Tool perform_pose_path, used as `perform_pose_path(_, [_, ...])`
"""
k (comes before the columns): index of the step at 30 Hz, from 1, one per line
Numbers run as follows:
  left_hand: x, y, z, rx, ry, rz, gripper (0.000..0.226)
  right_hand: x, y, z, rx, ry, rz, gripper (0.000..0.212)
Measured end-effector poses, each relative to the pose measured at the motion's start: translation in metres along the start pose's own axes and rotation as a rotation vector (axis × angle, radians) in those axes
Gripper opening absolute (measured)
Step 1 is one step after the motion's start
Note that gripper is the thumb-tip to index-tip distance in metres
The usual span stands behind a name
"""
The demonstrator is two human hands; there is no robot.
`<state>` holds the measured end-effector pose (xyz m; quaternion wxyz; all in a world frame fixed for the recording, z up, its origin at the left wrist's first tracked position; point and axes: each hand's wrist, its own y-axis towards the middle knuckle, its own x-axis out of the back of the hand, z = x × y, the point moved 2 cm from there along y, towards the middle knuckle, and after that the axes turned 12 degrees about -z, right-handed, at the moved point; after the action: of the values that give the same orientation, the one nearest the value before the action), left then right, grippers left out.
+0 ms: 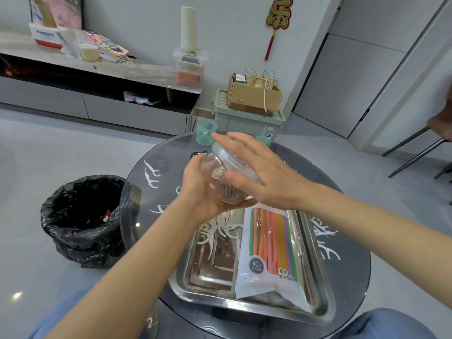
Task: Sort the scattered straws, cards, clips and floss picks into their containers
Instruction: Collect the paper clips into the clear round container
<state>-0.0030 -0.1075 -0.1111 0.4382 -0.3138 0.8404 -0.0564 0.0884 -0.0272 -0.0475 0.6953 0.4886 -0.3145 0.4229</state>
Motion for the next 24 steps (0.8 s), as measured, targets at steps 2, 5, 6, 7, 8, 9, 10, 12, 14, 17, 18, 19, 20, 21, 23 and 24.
perform_pose_path(2, [-0.003, 0.0, 0.0, -0.06, -0.006, -0.072, 0.07, -0.005, -0.002, 0.002, -0.107, 0.109, -0.108, 0.056])
perform_pose_path(5, [-0.008, -0.002, 0.001, -0.182, 0.049, -0.162, 0.064, -0.013, -0.005, 0.005, -0.236, 0.157, -0.172, 0.06])
perform_pose_path(6, [-0.008, -0.002, 0.001, -0.212, 0.101, -0.152, 0.065, -0.011, -0.005, 0.004, -0.268, 0.172, -0.162, 0.063])
perform_pose_path(7, [-0.008, -0.001, -0.001, -0.234, 0.167, -0.113, 0.067, -0.007, -0.004, 0.002, -0.295, 0.181, -0.137, 0.068])
perform_pose_path(8, [-0.008, -0.003, -0.002, -0.251, 0.257, -0.075, 0.07, -0.003, -0.004, 0.0, -0.313, 0.169, -0.104, 0.071])
perform_pose_path(9, [-0.007, -0.004, -0.003, -0.281, 0.363, -0.073, 0.073, 0.002, -0.004, -0.004, -0.325, 0.131, -0.081, 0.073])
perform_pose_path(10, [-0.004, -0.004, -0.003, -0.329, 0.49, -0.104, 0.072, 0.006, -0.003, -0.01, -0.33, 0.086, -0.072, 0.073])
perform_pose_path(12, [0.008, 0.001, -0.003, -0.536, 0.811, -0.276, 0.053, 0.016, -0.001, -0.025, -0.386, 0.038, -0.093, 0.077])
perform_pose_path(14, [0.018, 0.01, 0.002, -0.813, 1.355, -0.318, 0.034, 0.023, -0.001, -0.042, -0.492, 0.068, -0.131, 0.082])
perform_pose_path(17, [0.029, 0.029, 0.03, -0.832, 2.032, 0.017, 0.043, 0.025, -0.009, -0.062, -0.558, 0.034, -0.127, 0.084])
perform_pose_path(18, [0.031, 0.033, 0.038, -0.812, 2.147, 0.075, 0.047, 0.023, -0.012, -0.066, -0.552, 0.011, -0.12, 0.082])
perform_pose_path(19, [0.033, 0.036, 0.044, -0.777, 2.204, 0.119, 0.049, 0.021, -0.015, -0.069, -0.543, -0.008, -0.116, 0.08])
perform_pose_path(20, [0.033, 0.038, 0.049, -0.732, 2.219, 0.161, 0.05, 0.019, -0.017, -0.071, -0.536, -0.019, -0.11, 0.079])
perform_pose_path(21, [0.032, 0.037, 0.051, -0.69, 2.217, 0.194, 0.05, 0.018, -0.018, -0.072, -0.53, -0.027, -0.105, 0.079])
perform_pose_path(23, [0.027, 0.03, 0.049, -0.629, 2.205, 0.209, 0.047, 0.016, -0.019, -0.074, -0.521, -0.035, -0.095, 0.079])
perform_pose_path(24, [0.026, 0.026, 0.047, -0.592, 2.197, 0.209, 0.045, 0.014, -0.019, -0.075, -0.511, -0.033, -0.084, 0.079])
